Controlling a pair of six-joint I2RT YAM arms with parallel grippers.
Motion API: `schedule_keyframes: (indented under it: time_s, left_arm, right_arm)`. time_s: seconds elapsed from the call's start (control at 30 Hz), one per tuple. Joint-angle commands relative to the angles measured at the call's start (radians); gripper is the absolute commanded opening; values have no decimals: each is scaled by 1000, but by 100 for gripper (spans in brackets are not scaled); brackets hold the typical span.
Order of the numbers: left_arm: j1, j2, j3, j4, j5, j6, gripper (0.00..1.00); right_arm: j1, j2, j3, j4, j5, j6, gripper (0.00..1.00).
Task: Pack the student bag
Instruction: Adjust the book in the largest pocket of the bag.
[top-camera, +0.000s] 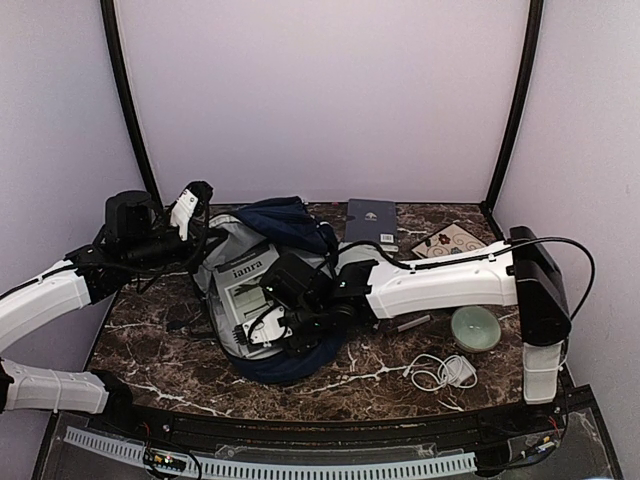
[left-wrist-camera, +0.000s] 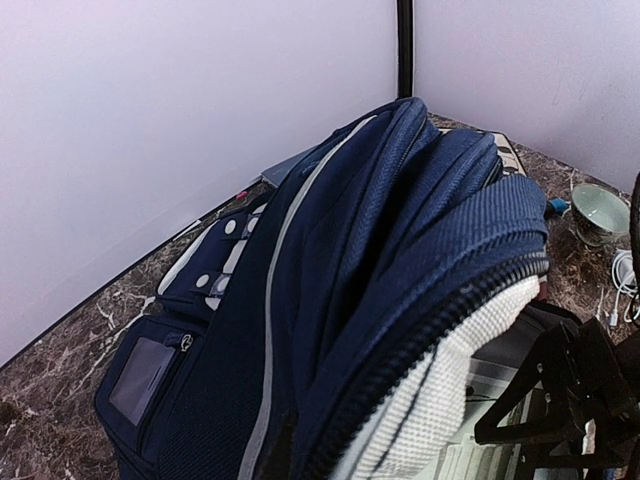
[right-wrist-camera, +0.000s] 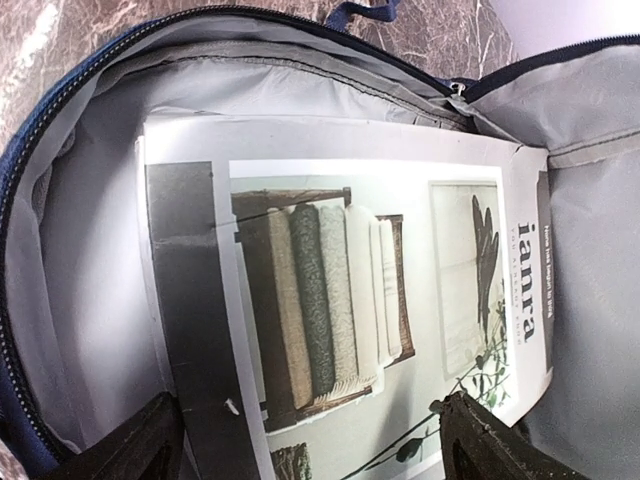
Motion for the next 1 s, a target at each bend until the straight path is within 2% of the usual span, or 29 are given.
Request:
schedule_keyframes:
  time_s: [0.0,0.17,0.47,0.6,0.73,0.97]
  left_arm:
    - [4,-32,31,87,7,0,0]
    - [4,-31,36,86,22,-3,0]
    - [3,-149,-8,161,35,60,0]
    - [2,-158,-12,160,94,67,0]
    - [3,-155,-11,163,184,63,0]
    - [1,-147,-15,179,219,38,0]
  right_arm:
    - [8,0,33,-14,49,-103,90]
    - [17,8,-8,91,52,-152,88]
    - [-5,99,107,307,103,-116,82]
    - [-25,135,147,420,136,-108,79]
    - [-39,164,241,451,139,-51,79]
    - [-57,197,346,487,203,80,80]
